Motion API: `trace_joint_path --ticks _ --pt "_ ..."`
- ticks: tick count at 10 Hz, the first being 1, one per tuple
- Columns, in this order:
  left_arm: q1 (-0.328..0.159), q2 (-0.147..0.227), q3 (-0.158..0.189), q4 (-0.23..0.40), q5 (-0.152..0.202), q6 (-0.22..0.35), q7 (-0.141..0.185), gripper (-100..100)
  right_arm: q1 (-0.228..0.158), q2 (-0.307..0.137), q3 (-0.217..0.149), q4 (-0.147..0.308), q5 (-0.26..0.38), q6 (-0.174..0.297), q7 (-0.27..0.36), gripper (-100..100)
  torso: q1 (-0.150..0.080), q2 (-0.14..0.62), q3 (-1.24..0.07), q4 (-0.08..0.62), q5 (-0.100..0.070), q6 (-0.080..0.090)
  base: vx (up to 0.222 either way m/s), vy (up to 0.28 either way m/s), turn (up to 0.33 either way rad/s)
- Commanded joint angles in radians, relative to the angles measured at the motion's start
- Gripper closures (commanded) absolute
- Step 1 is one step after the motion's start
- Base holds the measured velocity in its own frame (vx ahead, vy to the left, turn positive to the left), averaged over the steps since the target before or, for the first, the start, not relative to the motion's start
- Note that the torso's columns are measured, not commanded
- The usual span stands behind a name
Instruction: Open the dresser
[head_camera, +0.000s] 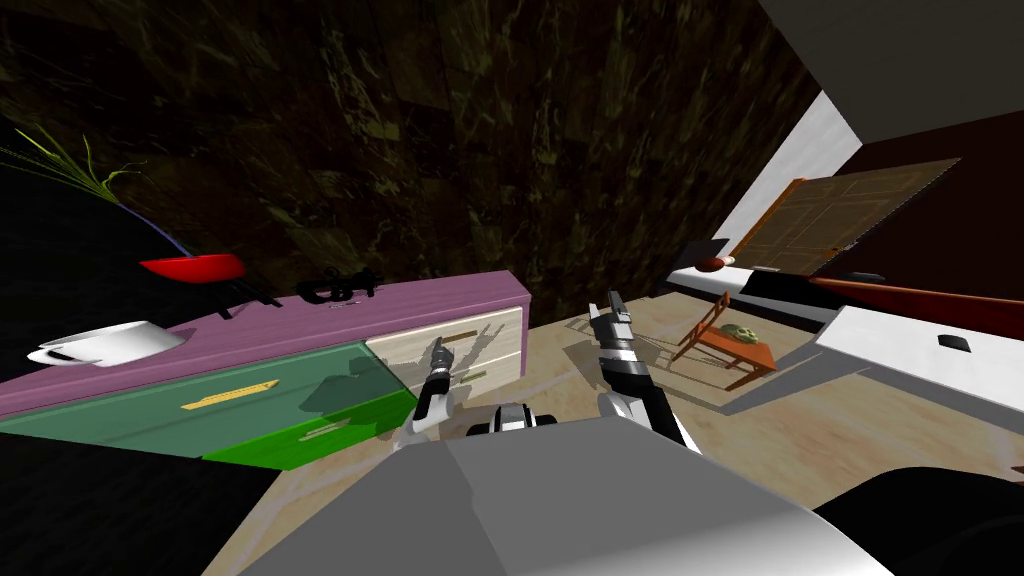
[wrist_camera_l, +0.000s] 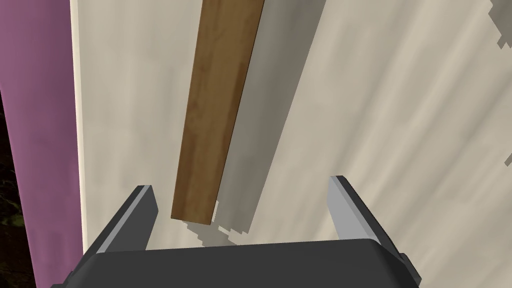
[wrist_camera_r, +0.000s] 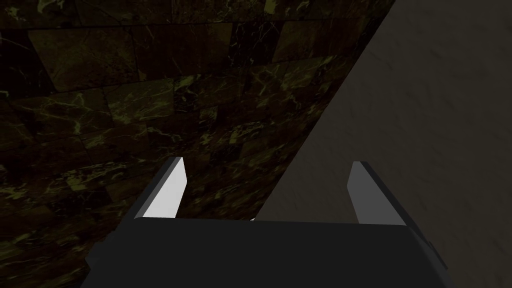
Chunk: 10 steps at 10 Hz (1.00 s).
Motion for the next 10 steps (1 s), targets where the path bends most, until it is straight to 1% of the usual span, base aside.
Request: trace_joint_path --ticks 1,2,3,4,5,6,7,8,9,10 --pt "-0.063 0.013 -0.016 0.070 -0.003 -0.011 0.008 -100 0.000 0.000 0.000 0.000 0.000 0.000 0.000 0 0.000 -0.001 0.000 0.000 0.000 0.000 -0.023 -0.018 0.164" --pt "-0.084 0.013 -0.016 0.100 -0.003 -0.011 0.008 -100 0.000 0.000 0.000 0.000 0.000 0.000 0.000 0 0.000 0.000 0.000 0.000 0.000 -0.001 -0.023 -0.018 0.137" --pt "-0.084 0.013 -0.016 0.103 -0.003 -0.011 0.008 -100 0.000 0.000 0.000 0.000 0.000 0.000 0.000 0 0.000 0.000 0.000 0.000 0.000 0.000 -0.011 -0.008 0.002" --pt "-0.126 0.028 -0.030 0.140 -0.004 -0.020 0.016 -100 0.000 0.000 0.000 0.000 0.000 0.000 0.000 0 0.000 0.000 0.000 0.000 0.000 0.000 -0.026 -0.015 0.167" --pt "-0.151 0.028 -0.030 0.163 -0.004 -0.020 0.016 -100 0.000 0.000 0.000 0.000 0.000 0.000 0.000 0 0.000 0.000 0.000 0.000 0.000 -0.001 -0.026 -0.019 0.139" --pt "-0.153 0.028 -0.030 0.177 -0.004 -0.020 0.016 -100 0.000 0.000 0.000 0.000 0.000 0.000 0.000 0 0.000 0.000 0.000 0.000 0.000 0.000 -0.011 -0.008 0.009" --pt "-0.197 0.043 -0.043 0.215 -0.005 -0.028 0.025 -100 0.000 0.000 0.000 0.000 0.000 0.000 0.000 0 0.000 0.000 0.000 0.000 0.000 0.000 -0.024 -0.013 0.223" --pt "-0.221 0.043 -0.043 0.245 -0.005 -0.028 0.025 -100 0.000 0.000 0.000 0.000 0.000 0.000 0.000 0 0.000 0.000 0.000 0.000 0.000 -0.001 -0.027 -0.017 0.110" --pt "-0.221 0.043 -0.043 0.251 -0.005 -0.028 0.025 -100 0.000 0.000 0.000 0.000 0.000 0.000 0.000 0 0.000 0.000 0.000 0.000 0.000 0.000 -0.013 -0.007 -0.029" --pt "-0.265 0.058 -0.057 0.291 -0.006 -0.036 0.034 -100 0.000 0.000 0.000 0.000 0.000 0.000 0.000 0 0.000 0.000 0.000 0.000 0.000 0.000 -0.026 -0.011 0.219"
